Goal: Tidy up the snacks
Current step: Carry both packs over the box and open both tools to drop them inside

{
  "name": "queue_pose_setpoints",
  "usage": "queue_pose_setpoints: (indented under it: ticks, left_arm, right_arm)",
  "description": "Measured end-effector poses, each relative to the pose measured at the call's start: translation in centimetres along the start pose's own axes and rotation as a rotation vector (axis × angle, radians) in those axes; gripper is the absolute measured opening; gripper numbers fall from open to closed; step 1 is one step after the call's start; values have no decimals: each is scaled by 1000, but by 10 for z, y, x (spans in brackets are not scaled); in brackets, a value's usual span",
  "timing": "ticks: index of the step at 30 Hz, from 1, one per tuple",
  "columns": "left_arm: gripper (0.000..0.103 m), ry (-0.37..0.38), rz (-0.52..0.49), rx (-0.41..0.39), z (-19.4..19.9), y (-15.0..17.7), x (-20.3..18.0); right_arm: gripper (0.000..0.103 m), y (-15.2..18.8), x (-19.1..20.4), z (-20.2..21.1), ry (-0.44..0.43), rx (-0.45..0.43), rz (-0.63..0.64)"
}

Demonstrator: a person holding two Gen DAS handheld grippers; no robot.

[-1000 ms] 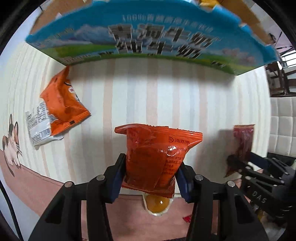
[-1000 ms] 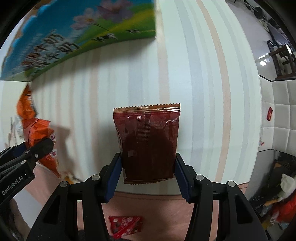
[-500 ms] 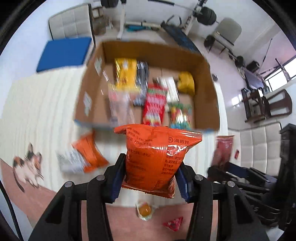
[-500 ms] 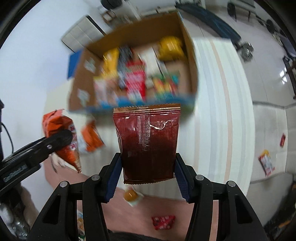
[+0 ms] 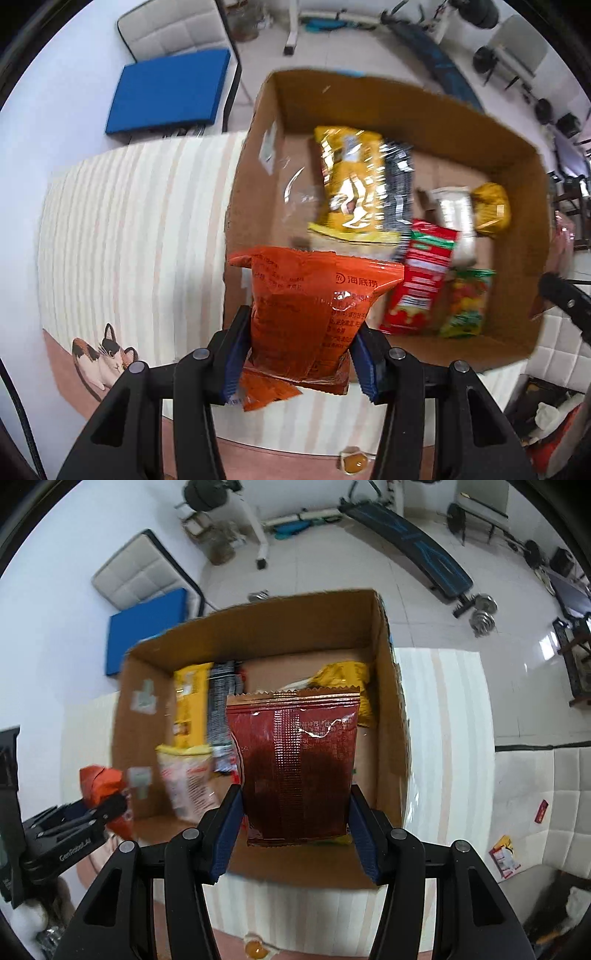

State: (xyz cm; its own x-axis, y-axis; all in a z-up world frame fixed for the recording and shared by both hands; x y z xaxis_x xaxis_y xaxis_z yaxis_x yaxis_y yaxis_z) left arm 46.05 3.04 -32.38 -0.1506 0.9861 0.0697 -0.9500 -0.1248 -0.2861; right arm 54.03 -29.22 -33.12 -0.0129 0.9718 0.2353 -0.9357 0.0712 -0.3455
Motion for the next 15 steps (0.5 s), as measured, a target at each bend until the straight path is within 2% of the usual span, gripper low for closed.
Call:
queue_pose_setpoints:
  ticks: [4, 9, 10, 11, 13, 14, 15]
  left_arm:
    - [48, -26, 5, 42, -21, 2, 9]
    - [49, -49, -19, 77, -37, 6, 11]
    - [49, -49, -13, 80, -39, 6, 12]
    - [49, -49, -4, 83, -40, 7, 12]
    - [52, -42, 6, 86, -42, 5, 12]
    - [61, -41, 5, 92, -41, 5, 12]
    - [64, -28, 7, 90, -40, 4, 10]
  right_arm:
    - [58, -3, -9, -23, 35, 21, 1]
    - [59, -4, -11, -33, 96, 13, 41]
    - [64, -3, -12, -34, 106, 20, 42]
    - [78, -3, -13, -35, 111, 22, 41]
    - [92, -3, -15, -33, 126, 11, 47]
    - [92, -3, -14, -32, 125, 11, 51]
    - [92, -2, -14, -32, 121, 14, 52]
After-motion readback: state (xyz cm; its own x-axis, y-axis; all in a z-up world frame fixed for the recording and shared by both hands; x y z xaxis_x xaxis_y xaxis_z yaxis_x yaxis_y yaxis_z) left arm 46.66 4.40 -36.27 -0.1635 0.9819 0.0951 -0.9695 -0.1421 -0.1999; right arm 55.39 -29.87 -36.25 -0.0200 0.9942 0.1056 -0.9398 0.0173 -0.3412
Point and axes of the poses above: each gripper's, at about its wrist camera, not at the fingertips, and z roughly against the way its jaws point, x to its left, y to its underside, the point moved 8 cm from there along -z, roughly the way its jaws point, and after that the axes turned 14 degrees about -x, right-handed, at the moved point
